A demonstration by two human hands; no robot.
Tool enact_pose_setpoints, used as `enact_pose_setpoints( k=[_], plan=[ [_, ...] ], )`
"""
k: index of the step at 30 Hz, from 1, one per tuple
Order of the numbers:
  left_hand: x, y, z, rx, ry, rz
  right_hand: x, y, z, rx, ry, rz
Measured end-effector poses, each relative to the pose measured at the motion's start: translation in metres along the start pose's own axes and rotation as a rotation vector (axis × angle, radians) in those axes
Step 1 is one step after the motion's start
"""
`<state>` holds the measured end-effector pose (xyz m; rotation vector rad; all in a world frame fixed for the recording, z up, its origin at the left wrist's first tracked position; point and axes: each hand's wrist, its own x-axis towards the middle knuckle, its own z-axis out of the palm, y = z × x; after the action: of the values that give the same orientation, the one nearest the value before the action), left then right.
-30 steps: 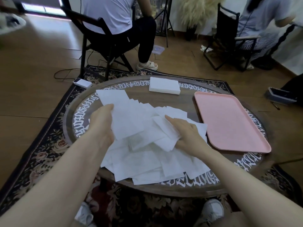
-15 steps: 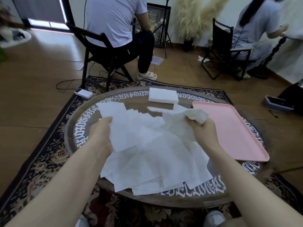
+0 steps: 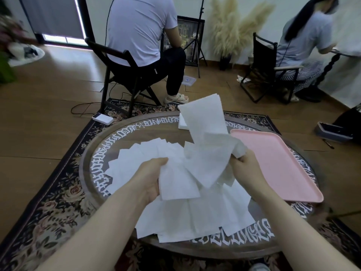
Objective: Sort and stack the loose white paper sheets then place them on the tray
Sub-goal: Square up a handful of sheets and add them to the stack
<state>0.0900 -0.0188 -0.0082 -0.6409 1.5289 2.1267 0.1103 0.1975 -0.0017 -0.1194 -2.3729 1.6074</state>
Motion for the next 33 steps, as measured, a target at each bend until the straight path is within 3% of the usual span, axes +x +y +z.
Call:
enact_pose_setpoints(
  k=[7, 12, 15, 19, 24, 28, 33],
  plan=[
    [0.003, 0.004, -0.009, -0.01, 0.045, 0.017, 0.004, 0.004, -0.002, 0.058, 0.169, 0.053],
    [-0.003, -0.017, 0.001, -0.023, 0.011, -0.092, 0.004, -0.01, 0.008, 0.188, 0.297, -0.068],
    [-0.012, -0.032, 0.016, -0.072, -0.126, -0.191, -0.004, -0.011, 0.015, 0.141, 0.209, -0.228],
    [-0.01, -0.02, 0.016, -0.227, -0.271, -0.077, -0.01, -0.007, 0.009, -0.089, -0.056, -0.422],
    [-0.008, -0.005, 0.004, -0.282, -0.306, -0.056, -0.007, -0.003, -0.009, -0.09, -0.176, -0.573],
    [-0.004, 0.0, -0.005, -0.239, -0.375, -0.039, -0.006, -0.002, -0.009, -0.28, -0.191, -0.847],
    [-0.004, 0.012, -0.018, -0.084, -0.527, -0.09, -0.009, -0.003, -0.011, -0.55, -0.132, -1.025]
  ],
)
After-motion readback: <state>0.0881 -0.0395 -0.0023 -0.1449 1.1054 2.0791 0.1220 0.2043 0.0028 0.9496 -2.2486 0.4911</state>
